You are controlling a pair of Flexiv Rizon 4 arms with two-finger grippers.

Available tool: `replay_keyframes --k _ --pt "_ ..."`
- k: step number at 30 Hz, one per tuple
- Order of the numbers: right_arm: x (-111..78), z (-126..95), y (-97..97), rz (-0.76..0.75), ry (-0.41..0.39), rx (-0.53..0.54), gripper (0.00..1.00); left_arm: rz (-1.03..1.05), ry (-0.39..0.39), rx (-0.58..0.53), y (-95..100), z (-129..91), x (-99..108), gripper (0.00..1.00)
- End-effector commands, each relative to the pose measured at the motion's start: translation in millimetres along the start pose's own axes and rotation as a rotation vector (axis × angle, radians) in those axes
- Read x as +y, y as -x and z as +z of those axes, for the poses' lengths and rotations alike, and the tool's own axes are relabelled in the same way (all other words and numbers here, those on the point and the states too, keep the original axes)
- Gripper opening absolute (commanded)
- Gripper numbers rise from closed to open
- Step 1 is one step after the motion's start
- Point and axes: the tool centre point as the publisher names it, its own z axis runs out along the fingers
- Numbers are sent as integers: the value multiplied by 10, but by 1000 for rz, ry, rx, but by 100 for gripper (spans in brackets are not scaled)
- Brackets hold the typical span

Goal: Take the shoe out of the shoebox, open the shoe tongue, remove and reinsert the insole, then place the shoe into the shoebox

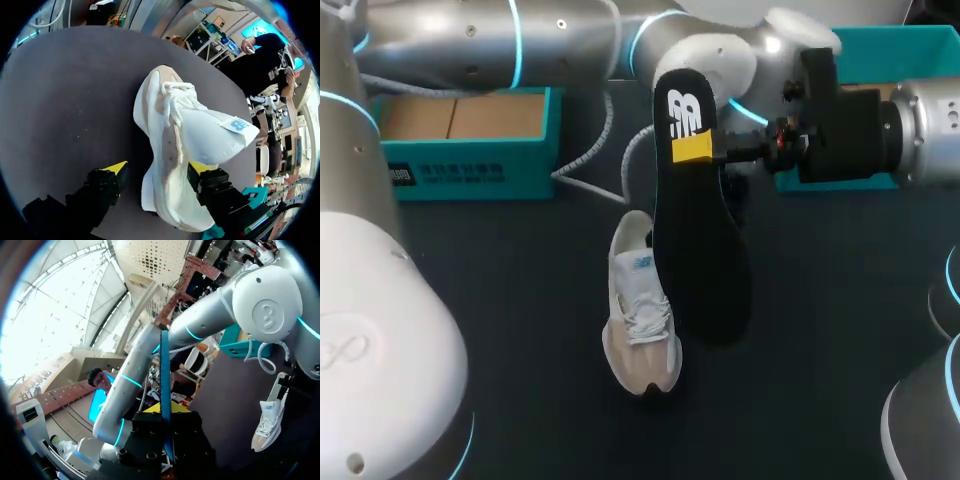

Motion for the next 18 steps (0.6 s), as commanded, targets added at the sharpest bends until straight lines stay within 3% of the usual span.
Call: replay_keyframes --k 1,11,18 --pt "15 36 6 1 -1 -1 0 -22 0 -141 -244 -147 77 100" --pt "15 36 6 1 -1 -1 0 -77 -44 -464 -459 -581 274 100" --pt "15 36 6 1 -1 -1 0 -58 -38 -681 -650 -795 252 100"
